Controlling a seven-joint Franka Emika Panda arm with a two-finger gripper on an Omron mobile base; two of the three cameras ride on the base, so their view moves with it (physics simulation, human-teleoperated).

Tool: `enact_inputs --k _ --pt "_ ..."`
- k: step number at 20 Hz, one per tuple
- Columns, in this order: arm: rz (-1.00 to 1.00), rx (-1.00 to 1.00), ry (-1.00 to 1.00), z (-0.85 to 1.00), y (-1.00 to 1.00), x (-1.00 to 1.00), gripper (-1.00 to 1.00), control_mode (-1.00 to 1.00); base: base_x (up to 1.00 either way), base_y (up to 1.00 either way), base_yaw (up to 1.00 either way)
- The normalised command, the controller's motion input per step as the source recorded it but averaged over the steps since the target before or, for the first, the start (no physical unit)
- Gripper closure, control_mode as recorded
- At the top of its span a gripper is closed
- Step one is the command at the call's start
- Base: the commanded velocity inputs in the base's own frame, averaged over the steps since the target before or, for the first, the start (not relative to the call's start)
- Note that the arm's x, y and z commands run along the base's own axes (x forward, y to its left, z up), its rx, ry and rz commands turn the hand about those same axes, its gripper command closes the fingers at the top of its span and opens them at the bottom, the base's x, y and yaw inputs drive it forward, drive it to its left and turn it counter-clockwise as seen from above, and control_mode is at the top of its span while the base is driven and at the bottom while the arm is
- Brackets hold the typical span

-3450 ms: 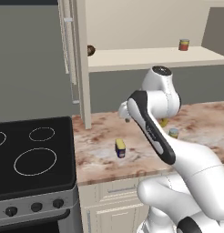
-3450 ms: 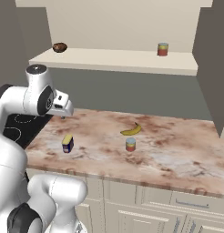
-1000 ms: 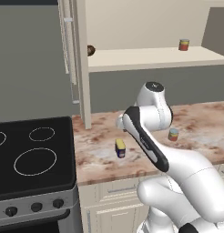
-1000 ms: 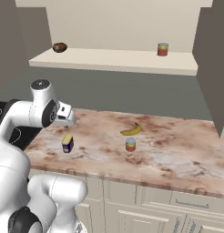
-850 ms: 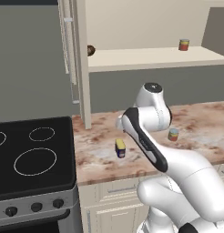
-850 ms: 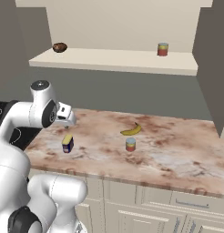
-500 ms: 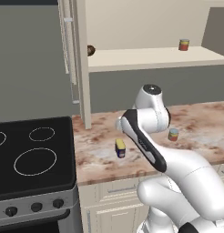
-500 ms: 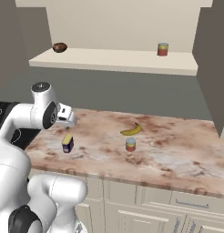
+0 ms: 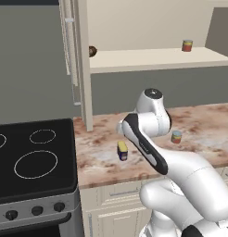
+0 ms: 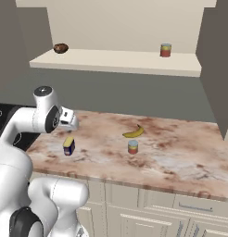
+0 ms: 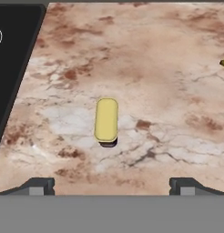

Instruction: Pick the cans from the counter and place them in their designated side in the cabinet.

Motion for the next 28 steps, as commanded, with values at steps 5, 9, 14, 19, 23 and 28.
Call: enact_inputs --k 5,9,14,19,23,28 --pt "0.01 0.00 -0.03 -0.04 0.10 0.00 -1.00 -1.00 0.00 0.00 0.00" --pt "0.00 0.00 -0.02 -0.06 0.13 0.01 -1.00 -1.00 0.00 0.00 0.00" --pt "0.00 0.00 -0.02 -0.09 0.03 0.00 -1.00 -1.00 0.00 0.00 0.00" --pt "0.00 0.00 -0.04 -0.11 0.00 0.01 -1.00 -1.00 0.00 0.00 0.00" --pt "0.00 0.01 -0.06 -0.08 0.00 0.03 -1.00 -1.00 0.00 0.00 0.00" --pt "0.00 0.03 -0.05 -0.06 0.00 0.05 -1.00 -1.00 0.00 0.00 0.00"
